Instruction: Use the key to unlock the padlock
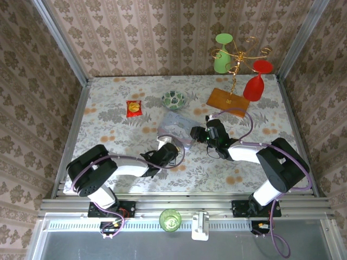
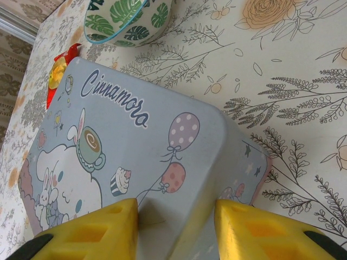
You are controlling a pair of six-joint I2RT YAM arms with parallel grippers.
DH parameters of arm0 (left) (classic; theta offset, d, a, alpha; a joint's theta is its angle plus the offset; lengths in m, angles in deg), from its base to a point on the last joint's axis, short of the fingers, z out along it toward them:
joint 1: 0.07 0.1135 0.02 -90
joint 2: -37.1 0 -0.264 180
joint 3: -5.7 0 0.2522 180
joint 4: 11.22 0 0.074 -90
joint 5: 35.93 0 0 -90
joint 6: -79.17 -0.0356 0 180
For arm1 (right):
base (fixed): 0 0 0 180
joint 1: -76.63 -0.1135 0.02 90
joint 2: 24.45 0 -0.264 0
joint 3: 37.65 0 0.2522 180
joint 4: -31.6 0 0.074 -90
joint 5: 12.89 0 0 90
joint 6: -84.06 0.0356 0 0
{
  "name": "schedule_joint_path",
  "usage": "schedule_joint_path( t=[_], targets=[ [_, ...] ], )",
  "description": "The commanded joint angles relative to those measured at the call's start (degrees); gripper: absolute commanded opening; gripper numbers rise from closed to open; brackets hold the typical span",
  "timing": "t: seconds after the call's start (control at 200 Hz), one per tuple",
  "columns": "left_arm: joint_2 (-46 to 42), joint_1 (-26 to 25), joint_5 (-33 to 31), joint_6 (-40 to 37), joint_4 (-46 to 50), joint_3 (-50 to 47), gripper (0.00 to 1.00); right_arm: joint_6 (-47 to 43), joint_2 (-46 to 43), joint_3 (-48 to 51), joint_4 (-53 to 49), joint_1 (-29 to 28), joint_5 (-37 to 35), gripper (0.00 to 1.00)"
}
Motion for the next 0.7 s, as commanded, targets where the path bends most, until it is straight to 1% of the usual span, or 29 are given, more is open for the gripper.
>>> schedule_joint_path(
  t=[0.0, 0.065, 0.17, 0.2, 0.285, 0.34, 0.395, 0.415, 0.49, 0.56, 0.64, 0.695],
  targets=[
    [-2.90, -1.33, -10.37, -1.20, 14.88, 3.84, 0.00, -1.98, 2.17, 2.40, -8.04, -0.48, 0.55, 0.41],
    [-5.87, -0.99, -11.87, -1.70, 18.01, 3.18, 0.00, -1.97, 2.25, 2.54, -7.76, -0.44, 0.49, 0.41],
    [-12.63, 0.89, -10.50, -3.34, 17.11, -0.63, 0.00, -2.02, 2.84, 2.51, -7.34, -0.48, 0.50, 0.41],
    [-14.80, 2.12, -9.46, -3.92, 16.94, -1.36, 0.00, -2.07, 3.19, 2.41, -7.28, -0.48, 0.49, 0.41],
    [-18.63, 5.53, -2.95, -7.21, 14.33, -2.45, 0.17, -1.96, 3.57, 2.37, -6.88, -0.41, 0.72, 0.41],
    [-19.26, 5.96, 0.28, -8.19, 11.66, -2.36, 0.25, -2.08, 3.41, 2.71, -6.35, -0.39, 0.75, 0.41],
    [-18.03, 5.96, 4.47, -9.10, 8.31, -1.63, 0.35, -2.31, 2.83, 2.76, -6.33, -0.24, 0.67, 0.42],
    [-17.14, 5.90, 5.22, -8.87, 7.27, -1.30, 0.37, -2.39, 2.61, 2.80, -6.31, -0.17, 0.74, 0.42],
    [-12.04, 5.46, 7.27, -8.55, 4.73, 0.54, 0.38, -3.16, 1.74, 2.41, -7.05, 0.09, 1.16, 0.43],
    [-6.36, 4.74, 7.41, -9.29, 6.42, 3.96, 0.40, -4.34, 1.47, 1.01, -9.36, 0.60, 1.55, 0.43],
    [-2.18, 2.65, 4.23, -10.41, 9.54, 7.72, 0.40, -5.19, 1.37, 0.11, -11.14, 1.16, 1.53, 0.43],
    [1.43, 3.18, 5.01, -9.48, 9.79, 9.24, 0.39, -5.36, 1.24, 0.01, -11.32, 1.34, 1.70, 0.43]
  ],
)
